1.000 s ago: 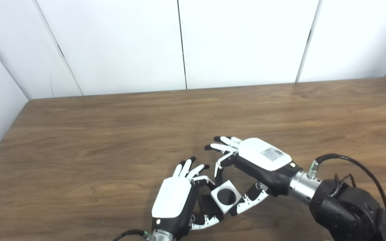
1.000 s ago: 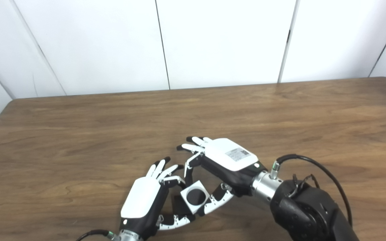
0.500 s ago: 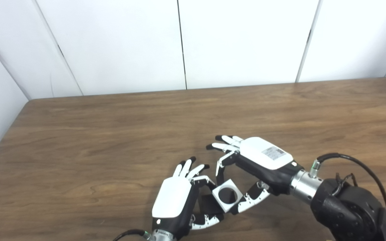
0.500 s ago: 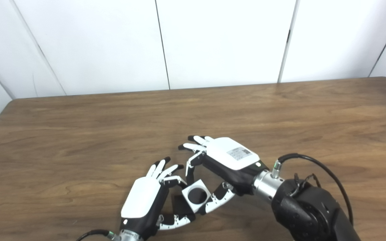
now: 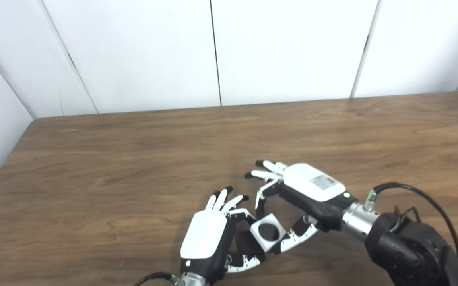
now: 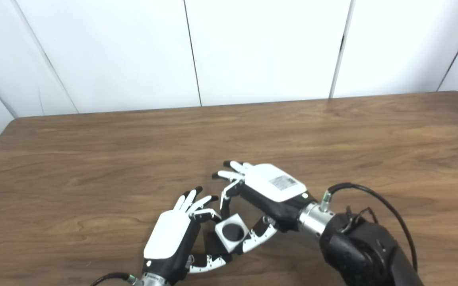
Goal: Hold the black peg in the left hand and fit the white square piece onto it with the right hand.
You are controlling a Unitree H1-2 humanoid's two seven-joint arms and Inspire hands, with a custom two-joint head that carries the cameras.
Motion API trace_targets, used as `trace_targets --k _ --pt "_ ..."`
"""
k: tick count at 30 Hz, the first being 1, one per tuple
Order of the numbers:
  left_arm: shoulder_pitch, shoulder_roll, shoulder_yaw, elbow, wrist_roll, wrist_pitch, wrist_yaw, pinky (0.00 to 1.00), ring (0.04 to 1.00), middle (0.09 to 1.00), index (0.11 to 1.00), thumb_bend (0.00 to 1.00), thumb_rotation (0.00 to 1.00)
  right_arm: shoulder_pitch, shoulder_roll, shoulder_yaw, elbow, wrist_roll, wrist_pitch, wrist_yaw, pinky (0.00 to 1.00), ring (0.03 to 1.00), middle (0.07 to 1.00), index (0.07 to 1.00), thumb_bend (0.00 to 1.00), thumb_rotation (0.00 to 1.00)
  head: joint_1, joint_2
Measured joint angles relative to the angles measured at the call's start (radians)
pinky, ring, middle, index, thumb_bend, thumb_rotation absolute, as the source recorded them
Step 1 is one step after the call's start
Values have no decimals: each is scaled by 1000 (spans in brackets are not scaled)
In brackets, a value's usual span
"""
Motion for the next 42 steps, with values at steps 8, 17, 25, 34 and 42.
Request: trace_targets --k 8,17,25,34,42 --pt "-1 0 0 0 -1 -1 -3 1000 995 877 486 510 63 4 3 -1 5 -4 0 -1 994 1000 929 491 525 149 2 2" --pt "-4 0 0 0 -1 -4 -2 1000 994 877 486 509 64 5 3 -3 5 -1 0 -1 997 1000 931 491 525 150 3 3" --pt "-4 -1 2 2 -1 -5 -1 1000 992 874 486 509 64 5 -2 -1 6 -14 3 6 999 1000 941 664 951 335 2 0" --pt "-5 -1 2 3 -2 -7 -1 1000 995 874 487 509 65 5 -7 -3 7 -15 8 11 977 1000 943 684 1000 396 2 2" --pt "-5 -1 3 5 -3 -11 1 1000 992 871 487 508 67 5 -11 -14 7 -14 17 23 971 1000 935 681 1000 384 0 2"
